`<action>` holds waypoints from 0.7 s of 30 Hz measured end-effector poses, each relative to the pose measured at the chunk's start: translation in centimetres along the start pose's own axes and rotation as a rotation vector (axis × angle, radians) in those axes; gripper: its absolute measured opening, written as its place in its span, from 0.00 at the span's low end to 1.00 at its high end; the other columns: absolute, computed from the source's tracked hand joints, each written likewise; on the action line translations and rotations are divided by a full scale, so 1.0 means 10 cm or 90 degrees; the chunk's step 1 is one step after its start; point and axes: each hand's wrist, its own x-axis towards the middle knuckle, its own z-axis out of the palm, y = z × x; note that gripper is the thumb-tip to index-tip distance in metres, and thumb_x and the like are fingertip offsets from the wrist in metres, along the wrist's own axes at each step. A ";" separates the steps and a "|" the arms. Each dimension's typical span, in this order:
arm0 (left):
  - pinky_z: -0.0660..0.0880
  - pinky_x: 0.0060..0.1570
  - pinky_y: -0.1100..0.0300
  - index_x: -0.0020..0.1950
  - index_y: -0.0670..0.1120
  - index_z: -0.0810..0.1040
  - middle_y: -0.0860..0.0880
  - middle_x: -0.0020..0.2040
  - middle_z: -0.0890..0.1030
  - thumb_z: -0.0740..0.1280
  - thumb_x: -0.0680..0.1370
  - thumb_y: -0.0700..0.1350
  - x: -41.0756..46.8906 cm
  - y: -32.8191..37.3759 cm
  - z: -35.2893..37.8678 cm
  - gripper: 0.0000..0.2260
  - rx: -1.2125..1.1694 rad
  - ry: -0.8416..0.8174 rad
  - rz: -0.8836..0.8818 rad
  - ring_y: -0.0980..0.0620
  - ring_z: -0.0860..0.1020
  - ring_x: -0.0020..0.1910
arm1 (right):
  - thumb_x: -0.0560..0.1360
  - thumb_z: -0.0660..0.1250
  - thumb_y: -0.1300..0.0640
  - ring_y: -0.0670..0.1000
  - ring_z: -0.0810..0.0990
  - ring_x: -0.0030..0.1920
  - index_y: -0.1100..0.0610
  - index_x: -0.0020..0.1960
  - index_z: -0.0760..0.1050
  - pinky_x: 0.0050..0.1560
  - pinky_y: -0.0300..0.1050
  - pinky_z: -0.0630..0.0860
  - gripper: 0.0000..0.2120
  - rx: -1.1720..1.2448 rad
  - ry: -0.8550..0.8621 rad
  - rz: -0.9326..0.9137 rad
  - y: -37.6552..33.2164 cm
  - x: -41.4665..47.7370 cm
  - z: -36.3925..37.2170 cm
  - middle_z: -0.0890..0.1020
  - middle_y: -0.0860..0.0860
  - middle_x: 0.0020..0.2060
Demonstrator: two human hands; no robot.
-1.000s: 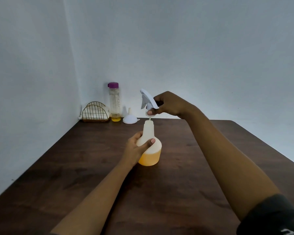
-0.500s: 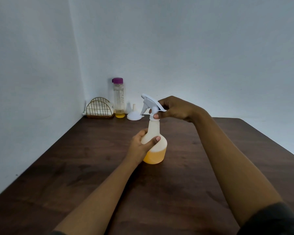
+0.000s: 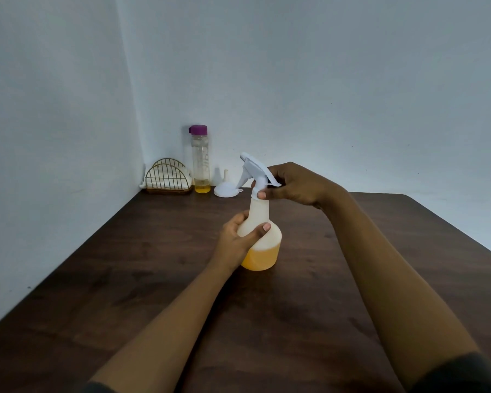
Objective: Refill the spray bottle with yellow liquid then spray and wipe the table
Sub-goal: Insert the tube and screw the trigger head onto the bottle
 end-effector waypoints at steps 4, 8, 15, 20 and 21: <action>0.77 0.42 0.66 0.50 0.60 0.76 0.56 0.50 0.82 0.72 0.71 0.52 -0.01 0.02 0.01 0.11 -0.003 0.005 0.004 0.61 0.80 0.47 | 0.70 0.73 0.50 0.46 0.77 0.37 0.58 0.47 0.79 0.40 0.40 0.72 0.12 -0.062 0.097 -0.005 -0.01 0.00 0.12 0.80 0.48 0.38; 0.77 0.41 0.67 0.51 0.60 0.76 0.56 0.49 0.82 0.72 0.71 0.51 -0.02 0.03 0.01 0.11 -0.010 0.006 0.005 0.61 0.81 0.46 | 0.70 0.73 0.53 0.48 0.77 0.39 0.60 0.45 0.78 0.42 0.44 0.72 0.11 -0.018 0.112 0.000 0.03 -0.03 0.14 0.82 0.54 0.40; 0.77 0.44 0.64 0.52 0.58 0.77 0.55 0.51 0.82 0.73 0.71 0.51 -0.02 0.02 0.02 0.12 -0.015 0.010 0.007 0.58 0.80 0.49 | 0.71 0.71 0.62 0.46 0.81 0.54 0.54 0.54 0.79 0.57 0.44 0.77 0.12 0.188 0.120 -0.029 0.18 -0.07 0.17 0.84 0.48 0.50; 0.76 0.44 0.63 0.56 0.55 0.76 0.55 0.52 0.81 0.73 0.71 0.52 0.00 0.00 0.02 0.15 -0.012 0.009 0.000 0.57 0.80 0.50 | 0.71 0.71 0.61 0.45 0.81 0.53 0.51 0.54 0.79 0.55 0.38 0.77 0.13 0.169 0.090 -0.044 0.17 -0.09 0.09 0.84 0.46 0.50; 0.76 0.45 0.63 0.58 0.54 0.76 0.55 0.53 0.81 0.73 0.71 0.52 0.00 -0.01 0.02 0.17 -0.012 0.008 0.001 0.57 0.80 0.51 | 0.71 0.71 0.61 0.45 0.81 0.53 0.51 0.54 0.79 0.54 0.37 0.77 0.13 0.159 0.088 -0.046 0.17 -0.08 0.09 0.84 0.47 0.50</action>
